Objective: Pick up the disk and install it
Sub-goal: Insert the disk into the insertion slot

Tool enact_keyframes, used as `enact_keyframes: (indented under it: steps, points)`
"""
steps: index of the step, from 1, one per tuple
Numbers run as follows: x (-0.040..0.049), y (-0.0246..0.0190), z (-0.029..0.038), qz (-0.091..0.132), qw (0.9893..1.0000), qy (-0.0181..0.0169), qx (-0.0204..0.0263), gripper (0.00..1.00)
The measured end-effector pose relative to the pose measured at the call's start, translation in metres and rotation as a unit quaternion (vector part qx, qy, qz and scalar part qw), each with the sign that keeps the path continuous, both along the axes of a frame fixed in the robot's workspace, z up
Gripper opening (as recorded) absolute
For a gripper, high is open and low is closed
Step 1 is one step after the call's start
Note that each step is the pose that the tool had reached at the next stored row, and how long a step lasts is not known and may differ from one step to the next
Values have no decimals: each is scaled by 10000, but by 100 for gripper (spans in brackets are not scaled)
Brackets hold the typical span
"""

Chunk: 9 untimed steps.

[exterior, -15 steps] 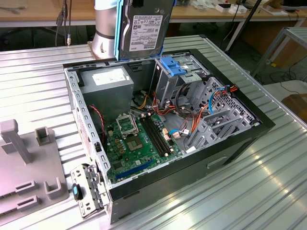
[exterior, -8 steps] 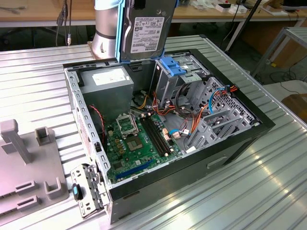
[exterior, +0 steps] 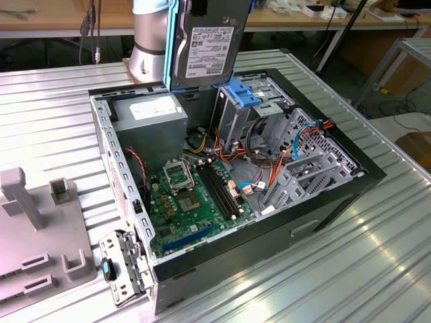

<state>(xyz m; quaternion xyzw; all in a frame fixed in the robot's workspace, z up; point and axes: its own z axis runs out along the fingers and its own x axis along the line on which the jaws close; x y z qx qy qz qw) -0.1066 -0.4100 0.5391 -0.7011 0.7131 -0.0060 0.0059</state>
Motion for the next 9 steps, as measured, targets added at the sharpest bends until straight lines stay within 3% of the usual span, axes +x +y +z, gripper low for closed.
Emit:
enact_keyframes:
  steps: [9]
  points:
    - [0, -76, -2, 0, 10000, 0, 0, 37]
